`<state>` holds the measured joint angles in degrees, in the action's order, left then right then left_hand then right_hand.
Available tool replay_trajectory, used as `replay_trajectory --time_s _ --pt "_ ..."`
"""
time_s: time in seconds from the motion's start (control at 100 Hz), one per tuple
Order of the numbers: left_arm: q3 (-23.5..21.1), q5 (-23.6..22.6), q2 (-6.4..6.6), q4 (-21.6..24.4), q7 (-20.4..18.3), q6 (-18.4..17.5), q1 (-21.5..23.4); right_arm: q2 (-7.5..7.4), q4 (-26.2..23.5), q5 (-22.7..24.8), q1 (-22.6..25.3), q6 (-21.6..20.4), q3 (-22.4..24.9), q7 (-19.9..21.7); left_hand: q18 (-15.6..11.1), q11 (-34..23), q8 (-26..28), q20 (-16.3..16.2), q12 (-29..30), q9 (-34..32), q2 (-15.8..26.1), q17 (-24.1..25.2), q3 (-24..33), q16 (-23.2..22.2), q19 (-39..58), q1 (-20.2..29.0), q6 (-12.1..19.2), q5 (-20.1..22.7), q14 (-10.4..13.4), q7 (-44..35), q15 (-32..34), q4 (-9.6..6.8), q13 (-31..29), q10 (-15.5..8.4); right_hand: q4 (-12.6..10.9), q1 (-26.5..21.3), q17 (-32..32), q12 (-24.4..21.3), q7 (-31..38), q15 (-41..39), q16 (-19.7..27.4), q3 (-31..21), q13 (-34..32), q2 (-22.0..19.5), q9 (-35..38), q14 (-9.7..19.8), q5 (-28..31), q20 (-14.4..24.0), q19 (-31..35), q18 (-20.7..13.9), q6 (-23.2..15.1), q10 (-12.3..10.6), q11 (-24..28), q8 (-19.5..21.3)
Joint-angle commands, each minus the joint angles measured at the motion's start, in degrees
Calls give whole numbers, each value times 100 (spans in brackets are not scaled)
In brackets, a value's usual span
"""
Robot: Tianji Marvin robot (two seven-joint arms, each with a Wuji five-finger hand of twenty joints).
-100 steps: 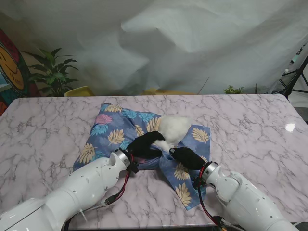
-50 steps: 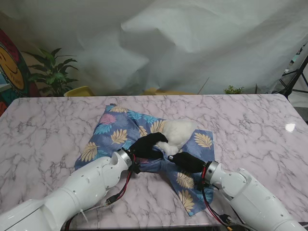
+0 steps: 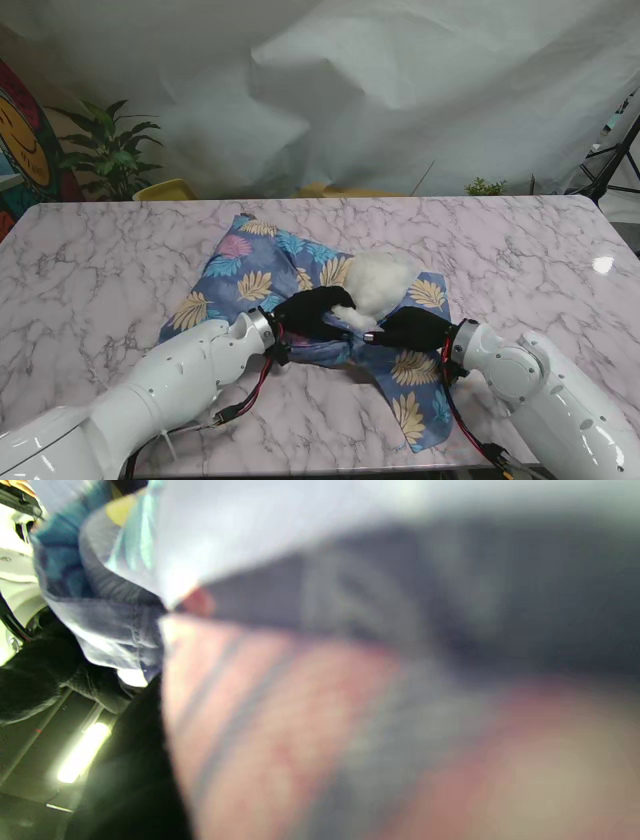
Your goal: Put a pillowcase on a pillow
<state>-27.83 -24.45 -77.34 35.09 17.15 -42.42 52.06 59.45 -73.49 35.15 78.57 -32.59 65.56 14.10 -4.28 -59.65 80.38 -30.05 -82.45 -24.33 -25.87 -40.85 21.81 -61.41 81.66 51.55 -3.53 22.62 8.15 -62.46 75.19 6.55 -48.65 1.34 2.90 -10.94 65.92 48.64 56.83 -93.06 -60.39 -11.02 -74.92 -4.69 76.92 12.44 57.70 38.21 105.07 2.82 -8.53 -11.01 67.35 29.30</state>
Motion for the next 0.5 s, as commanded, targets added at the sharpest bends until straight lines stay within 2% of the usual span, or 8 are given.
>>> replay_trajectory --time_s 0.0,0.07,0.13,0.24,0.34,0.42,0.49 --pt "58 -65 91 -133 -300 59 52 -54 -152 206 126 65 81 -210 -92 -77 487 239 3 -130 445 -78 297 -117 -501 710 -379 231 408 -1049 316 -217 -225 -424 -16 326 301 287 490 -671 -129 -257 -126 84 593 1056 812 72 1220 -442 -525 -599 1056 458" --pt "96 -49 144 -50 -447 93 36 -19 -279 842 226 30 194 -750 -95 -82 486 235 42 -160 431 -112 261 -115 -475 759 -365 271 418 -1061 329 -221 -261 -439 -3 386 297 307 798 -634 -115 -456 -131 171 589 1146 1050 65 1186 -456 -858 -818 1372 1001" --pt "135 -48 192 25 -565 141 20 -21 -471 1237 333 31 320 -954 -103 -84 478 236 62 -172 423 -134 244 -113 -466 786 -365 292 421 -1062 334 -225 -282 -445 -2 428 277 338 933 -588 -56 -473 -136 144 592 1137 1209 28 1083 -436 -1048 -941 1506 1136" --pt "189 -4 212 46 -715 149 -3 -22 -807 1632 532 79 558 -1173 -109 -94 476 238 85 -183 431 -162 211 -113 -454 822 -375 303 424 -1070 346 -232 -309 -451 -4 441 251 265 818 -569 127 -468 -137 92 595 980 1285 -37 925 -310 -1032 -817 1491 1124" --pt "246 65 208 25 -842 114 -28 -10 -971 1806 629 27 707 -1368 -115 -98 468 237 112 -204 436 -184 176 -111 -435 820 -359 306 433 -1069 349 -236 -330 -461 -2 453 238 166 649 -554 273 -439 -135 46 595 964 1134 -73 854 -265 -913 -746 1358 1053" --pt "281 147 192 -2 -949 39 -41 32 -940 2056 608 -38 685 -1922 -118 -98 455 238 151 -236 450 -192 140 -105 -424 812 -317 318 443 -1070 343 -238 -346 -492 2 415 260 175 646 -637 263 -414 -124 -11 598 981 1224 -39 948 -294 -862 -708 1418 1015" --pt "278 296 193 21 -1117 -39 -29 64 -818 2409 513 -25 542 -2660 -107 -100 424 235 203 -278 450 -202 99 -92 -405 782 -279 349 428 -1068 332 -240 -377 -524 -10 250 294 227 693 -687 -8 -243 -121 -50 594 1038 1363 82 1142 -468 -838 -730 1576 891"
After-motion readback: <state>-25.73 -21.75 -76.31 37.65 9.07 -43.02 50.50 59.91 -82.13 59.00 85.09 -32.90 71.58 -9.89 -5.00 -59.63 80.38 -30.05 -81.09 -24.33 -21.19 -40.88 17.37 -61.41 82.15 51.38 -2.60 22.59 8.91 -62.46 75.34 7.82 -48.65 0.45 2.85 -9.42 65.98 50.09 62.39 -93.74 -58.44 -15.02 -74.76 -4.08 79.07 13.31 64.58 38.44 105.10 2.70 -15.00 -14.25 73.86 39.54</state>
